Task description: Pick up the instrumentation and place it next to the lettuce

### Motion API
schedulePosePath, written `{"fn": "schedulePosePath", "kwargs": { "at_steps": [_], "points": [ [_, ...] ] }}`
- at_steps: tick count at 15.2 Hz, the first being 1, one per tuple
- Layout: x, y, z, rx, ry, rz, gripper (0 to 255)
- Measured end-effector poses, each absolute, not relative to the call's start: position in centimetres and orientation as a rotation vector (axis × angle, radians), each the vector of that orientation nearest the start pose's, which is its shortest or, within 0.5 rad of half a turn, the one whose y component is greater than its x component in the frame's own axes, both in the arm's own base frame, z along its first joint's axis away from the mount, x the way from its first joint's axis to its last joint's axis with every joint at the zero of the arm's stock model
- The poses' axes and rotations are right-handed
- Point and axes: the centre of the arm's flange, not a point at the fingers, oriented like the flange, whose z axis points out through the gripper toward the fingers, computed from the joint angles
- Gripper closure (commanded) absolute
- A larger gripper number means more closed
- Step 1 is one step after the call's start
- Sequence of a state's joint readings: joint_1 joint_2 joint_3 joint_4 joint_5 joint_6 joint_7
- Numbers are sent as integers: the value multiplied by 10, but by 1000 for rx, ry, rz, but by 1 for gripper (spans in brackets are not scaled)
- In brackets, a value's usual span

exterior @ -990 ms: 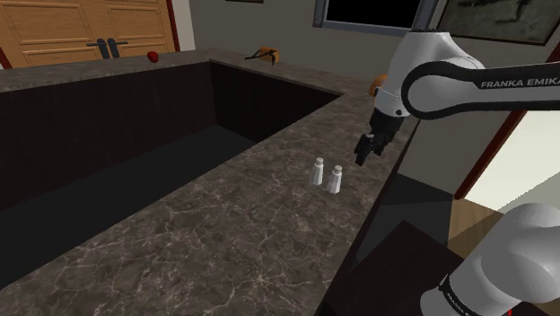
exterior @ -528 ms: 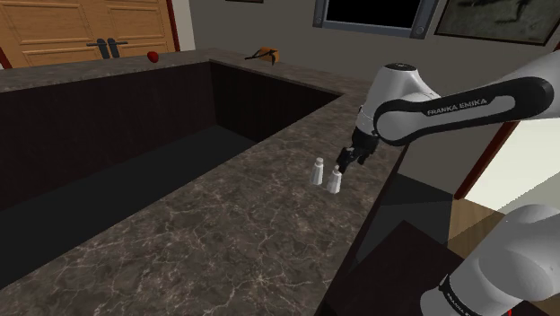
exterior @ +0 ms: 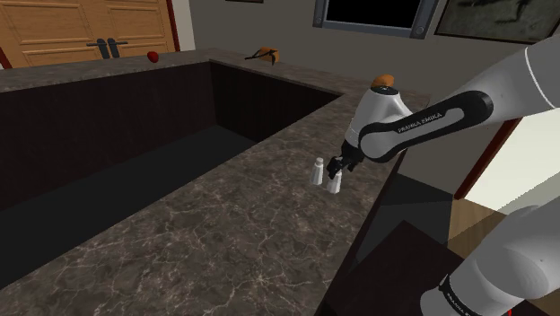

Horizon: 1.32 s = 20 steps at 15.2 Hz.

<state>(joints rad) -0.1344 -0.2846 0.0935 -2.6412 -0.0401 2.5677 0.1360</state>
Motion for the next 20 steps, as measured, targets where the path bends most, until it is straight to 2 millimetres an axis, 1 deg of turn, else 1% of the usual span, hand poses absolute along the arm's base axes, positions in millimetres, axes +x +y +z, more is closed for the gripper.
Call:
{"fn": "schedulePosePath", "kwargs": {
  "at_steps": [4,10,11,20],
  "points": [
    [434,-21,339,-3157,232,-337,0],
    [434,-20,336,-3157,232,-338,0],
    [434,-20,336,-3157,232,-338,255],
    [434,-20,336,-3157,233,-340,255]
  ]
}}
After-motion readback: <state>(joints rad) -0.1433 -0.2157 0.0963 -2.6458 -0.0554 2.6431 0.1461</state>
